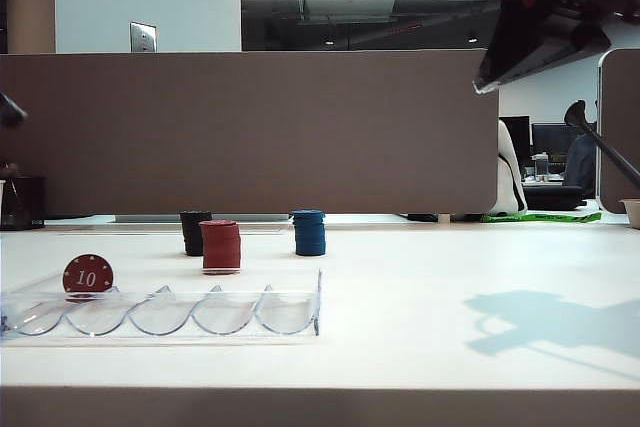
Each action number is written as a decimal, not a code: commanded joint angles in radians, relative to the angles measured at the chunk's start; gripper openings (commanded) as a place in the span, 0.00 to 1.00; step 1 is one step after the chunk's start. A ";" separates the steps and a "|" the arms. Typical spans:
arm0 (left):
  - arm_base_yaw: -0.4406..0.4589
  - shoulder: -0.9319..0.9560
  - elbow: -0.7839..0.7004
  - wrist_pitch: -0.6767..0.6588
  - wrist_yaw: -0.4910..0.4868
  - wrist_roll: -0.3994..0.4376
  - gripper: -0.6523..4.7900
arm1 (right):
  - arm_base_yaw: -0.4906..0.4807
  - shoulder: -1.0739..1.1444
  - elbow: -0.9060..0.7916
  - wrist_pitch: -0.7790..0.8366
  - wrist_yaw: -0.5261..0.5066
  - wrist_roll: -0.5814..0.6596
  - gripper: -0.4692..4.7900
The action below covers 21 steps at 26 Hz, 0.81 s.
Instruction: Pick up the chip in the box and place it on the pile of chips with the same color.
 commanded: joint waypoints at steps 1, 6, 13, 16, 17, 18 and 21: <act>0.000 0.066 0.006 0.052 0.007 0.040 0.28 | 0.001 -0.002 0.006 0.031 -0.006 0.000 0.08; 0.000 0.172 0.011 0.082 0.010 0.078 0.28 | 0.001 -0.002 0.006 0.029 -0.006 -0.001 0.08; 0.002 0.243 0.141 -0.060 -0.035 0.154 0.28 | 0.000 -0.001 0.006 0.029 -0.006 -0.004 0.08; 0.002 0.317 0.280 -0.219 -0.061 0.235 0.28 | 0.000 0.004 0.006 0.029 -0.006 -0.003 0.08; 0.002 0.336 0.307 -0.251 -0.061 0.236 0.28 | 0.000 0.007 0.006 0.029 -0.006 -0.003 0.08; -0.001 0.362 0.335 -0.283 -0.061 0.236 0.28 | 0.000 0.010 0.006 0.029 -0.006 -0.003 0.08; -0.010 0.422 0.384 -0.340 -0.027 0.235 0.29 | 0.000 0.020 0.006 0.030 -0.030 -0.003 0.08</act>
